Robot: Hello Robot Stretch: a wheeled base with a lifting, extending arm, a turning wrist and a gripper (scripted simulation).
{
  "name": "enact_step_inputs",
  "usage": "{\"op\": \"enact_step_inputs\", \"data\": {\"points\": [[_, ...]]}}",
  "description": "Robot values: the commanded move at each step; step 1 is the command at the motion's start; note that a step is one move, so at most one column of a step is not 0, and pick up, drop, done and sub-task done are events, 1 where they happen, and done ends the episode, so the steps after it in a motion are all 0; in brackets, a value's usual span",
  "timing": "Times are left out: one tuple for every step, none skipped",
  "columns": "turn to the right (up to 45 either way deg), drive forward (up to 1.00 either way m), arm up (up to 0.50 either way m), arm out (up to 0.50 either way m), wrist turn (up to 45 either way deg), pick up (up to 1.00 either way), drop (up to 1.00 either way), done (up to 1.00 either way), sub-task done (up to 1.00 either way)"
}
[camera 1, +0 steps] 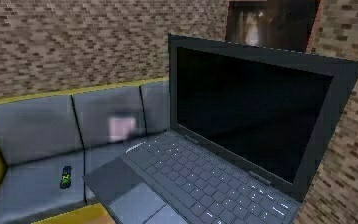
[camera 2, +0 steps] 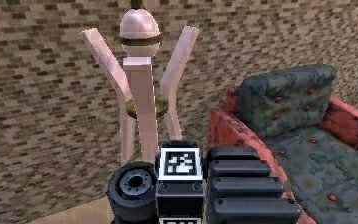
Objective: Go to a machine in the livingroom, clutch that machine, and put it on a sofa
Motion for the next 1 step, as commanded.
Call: {"op": "enact_step_inputs", "data": {"points": [[0.0, 0.95, 0.00, 0.00, 0.0, 0.00, 0.00, 0.00, 0.00]]}}
